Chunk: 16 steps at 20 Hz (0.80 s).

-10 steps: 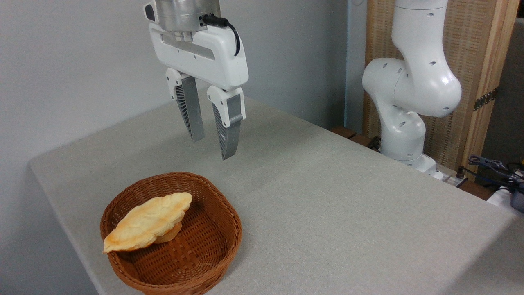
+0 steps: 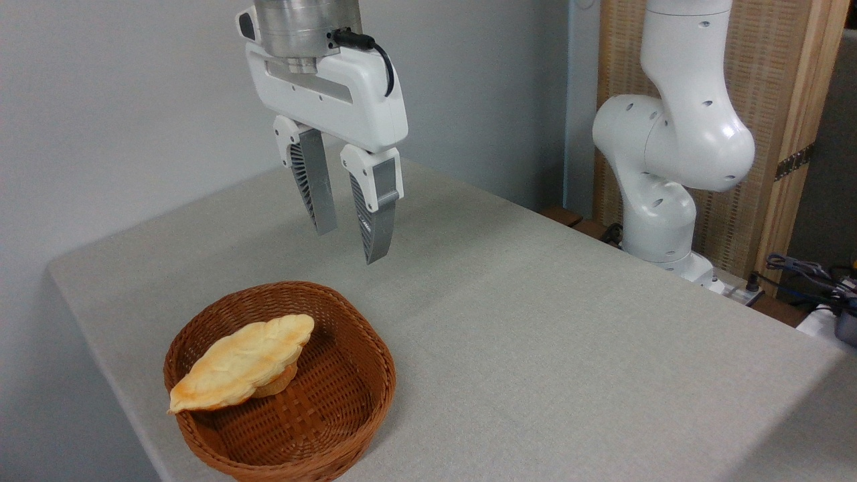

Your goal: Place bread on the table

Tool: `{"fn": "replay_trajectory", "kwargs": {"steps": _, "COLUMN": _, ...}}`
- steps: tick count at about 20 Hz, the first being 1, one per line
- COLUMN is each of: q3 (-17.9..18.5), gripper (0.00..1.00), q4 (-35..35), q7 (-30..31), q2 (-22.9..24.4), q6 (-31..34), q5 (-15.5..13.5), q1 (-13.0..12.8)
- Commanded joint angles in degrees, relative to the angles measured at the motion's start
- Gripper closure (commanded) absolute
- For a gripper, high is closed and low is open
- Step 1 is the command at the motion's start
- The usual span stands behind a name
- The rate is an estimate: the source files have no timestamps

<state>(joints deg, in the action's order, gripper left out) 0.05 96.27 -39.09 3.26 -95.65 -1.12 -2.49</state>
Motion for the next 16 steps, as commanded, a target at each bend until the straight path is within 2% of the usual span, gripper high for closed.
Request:
{"fn": "replay_trajectory", "kwargs": {"steps": 1, "q3": 0.7, "gripper": 0.0, "q4": 0.5, "q7": 1.2, "q2": 0.5, "q6": 1.3, "q5": -1.4, "q1": -0.9}}
{"fn": "replay_trajectory", "kwargs": {"steps": 6, "q3": 0.4, "gripper": 0.0, "q4": 2.0, "q7": 4.5, "q2": 0.4, "q6": -0.4, "q5": -4.2, "q1": -0.9}}
{"fn": "replay_trajectory", "kwargs": {"steps": 9, "q3": 0.2, "gripper": 0.0, "q4": 4.5, "q7": 10.2, "q2": 0.3, "q6": -6.5, "q5": -5.7, "q1": -1.0}}
{"fn": "replay_trajectory", "kwargs": {"steps": 11, "q3": 0.1, "gripper": 0.0, "q4": 5.9, "q7": 12.9, "q2": -0.8, "q6": -10.2, "q5": -5.7, "q1": -1.8}}
{"fn": "replay_trajectory", "kwargs": {"steps": 14, "q3": 0.1, "gripper": 0.0, "q4": 7.3, "q7": 12.6, "q2": -2.0, "q6": -13.7, "q5": -5.7, "q1": -2.3}}
{"fn": "replay_trajectory", "kwargs": {"steps": 16, "q3": 0.0, "gripper": 0.0, "q4": 8.8, "q7": 12.5, "q2": -2.7, "q6": -15.5, "q5": -5.7, "q1": -3.6}}
